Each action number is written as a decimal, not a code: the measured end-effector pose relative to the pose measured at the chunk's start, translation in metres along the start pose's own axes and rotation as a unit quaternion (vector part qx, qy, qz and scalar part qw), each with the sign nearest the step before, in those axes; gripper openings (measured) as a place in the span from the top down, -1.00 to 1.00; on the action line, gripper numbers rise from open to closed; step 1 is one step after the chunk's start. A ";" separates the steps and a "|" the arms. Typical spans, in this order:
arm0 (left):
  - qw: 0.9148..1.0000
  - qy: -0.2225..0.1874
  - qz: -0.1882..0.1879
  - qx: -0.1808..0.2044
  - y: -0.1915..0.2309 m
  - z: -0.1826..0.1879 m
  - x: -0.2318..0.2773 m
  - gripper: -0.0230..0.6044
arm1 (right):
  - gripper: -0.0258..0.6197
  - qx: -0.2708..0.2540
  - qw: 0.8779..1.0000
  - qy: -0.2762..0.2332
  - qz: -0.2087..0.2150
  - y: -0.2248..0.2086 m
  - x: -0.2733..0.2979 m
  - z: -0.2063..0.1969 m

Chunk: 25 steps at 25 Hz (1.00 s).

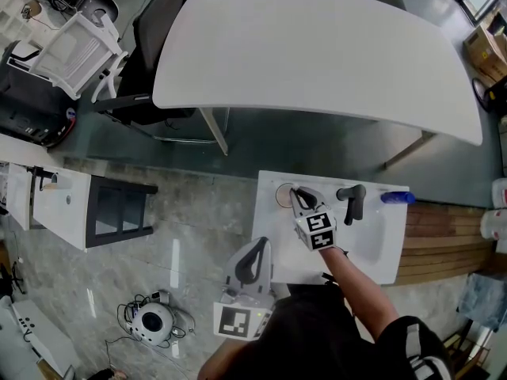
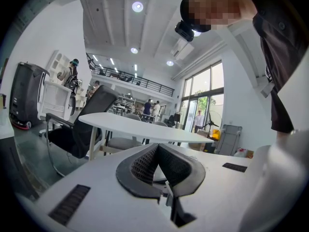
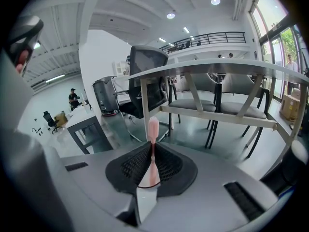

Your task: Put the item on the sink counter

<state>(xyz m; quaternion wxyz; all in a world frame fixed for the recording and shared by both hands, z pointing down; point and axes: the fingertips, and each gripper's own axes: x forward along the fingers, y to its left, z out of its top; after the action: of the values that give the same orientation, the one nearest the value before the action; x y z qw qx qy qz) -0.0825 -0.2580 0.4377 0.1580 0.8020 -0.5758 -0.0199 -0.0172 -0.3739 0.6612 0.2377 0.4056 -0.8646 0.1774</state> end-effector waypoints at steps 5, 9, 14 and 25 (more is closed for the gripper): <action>1.000 0.002 0.004 -0.003 0.002 -0.002 0.000 0.88 | 0.85 0.001 1.000 0.007 -0.002 -0.002 0.003 -0.004; 1.000 0.002 0.005 -0.003 0.001 -0.003 0.000 0.88 | 0.85 0.003 1.000 0.007 -0.003 -0.004 0.003 -0.006; 1.000 0.003 0.006 -0.003 0.002 -0.002 -0.001 0.88 | 0.85 0.004 1.000 0.011 -0.003 -0.004 0.005 -0.008; 1.000 -0.002 0.011 -0.001 0.001 -0.002 -0.012 0.88 | 0.83 0.016 1.000 0.010 -0.002 -0.003 0.004 -0.012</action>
<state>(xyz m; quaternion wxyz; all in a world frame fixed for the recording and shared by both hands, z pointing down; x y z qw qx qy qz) -0.0869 -0.2468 0.4376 0.1574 0.7956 -0.5846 -0.0206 -0.0138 -0.3717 0.6735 0.2405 0.4097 -0.8581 0.1950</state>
